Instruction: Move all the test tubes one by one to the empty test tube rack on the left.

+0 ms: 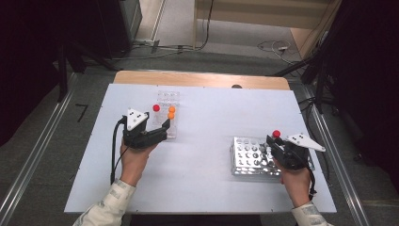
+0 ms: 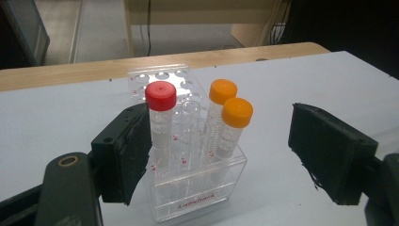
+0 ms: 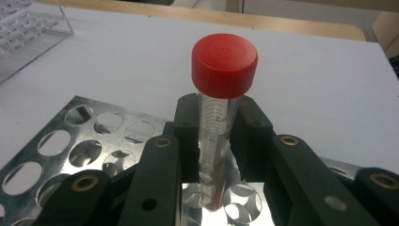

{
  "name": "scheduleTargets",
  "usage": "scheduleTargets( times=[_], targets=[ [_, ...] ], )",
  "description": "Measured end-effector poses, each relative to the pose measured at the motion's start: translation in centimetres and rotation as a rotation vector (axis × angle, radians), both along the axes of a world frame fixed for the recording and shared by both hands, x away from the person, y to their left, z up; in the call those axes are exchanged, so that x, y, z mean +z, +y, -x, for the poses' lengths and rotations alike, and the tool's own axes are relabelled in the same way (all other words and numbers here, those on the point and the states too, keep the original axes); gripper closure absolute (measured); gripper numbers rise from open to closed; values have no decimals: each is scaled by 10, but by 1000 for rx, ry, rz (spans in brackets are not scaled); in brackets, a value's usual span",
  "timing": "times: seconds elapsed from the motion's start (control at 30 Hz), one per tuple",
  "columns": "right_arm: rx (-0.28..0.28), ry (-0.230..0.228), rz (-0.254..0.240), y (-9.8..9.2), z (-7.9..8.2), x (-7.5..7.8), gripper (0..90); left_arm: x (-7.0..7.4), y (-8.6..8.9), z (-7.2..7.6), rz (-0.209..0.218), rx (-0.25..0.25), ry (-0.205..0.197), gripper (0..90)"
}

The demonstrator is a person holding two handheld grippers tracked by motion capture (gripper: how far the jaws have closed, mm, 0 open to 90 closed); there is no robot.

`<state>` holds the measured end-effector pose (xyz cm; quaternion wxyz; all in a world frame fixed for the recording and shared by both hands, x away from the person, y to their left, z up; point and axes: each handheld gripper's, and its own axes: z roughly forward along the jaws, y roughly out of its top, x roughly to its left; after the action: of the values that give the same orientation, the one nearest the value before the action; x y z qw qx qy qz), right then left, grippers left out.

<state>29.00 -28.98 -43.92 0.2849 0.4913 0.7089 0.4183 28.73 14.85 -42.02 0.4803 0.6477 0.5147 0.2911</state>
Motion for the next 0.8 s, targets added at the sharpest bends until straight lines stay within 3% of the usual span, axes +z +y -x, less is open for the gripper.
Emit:
scheduleTargets(
  times=[0.47,0.63,0.8],
  targets=[
    [41,-105,-21,0,14,50,712,5,-1,4,11,-5,-13,225],
    [100,-124,-31,16,18,58,712,7,-3,6,13,-15,-23,225],
    [174,-114,-31,41,17,58,712,9,-8,9,5,-29,-26,225]
  ],
)
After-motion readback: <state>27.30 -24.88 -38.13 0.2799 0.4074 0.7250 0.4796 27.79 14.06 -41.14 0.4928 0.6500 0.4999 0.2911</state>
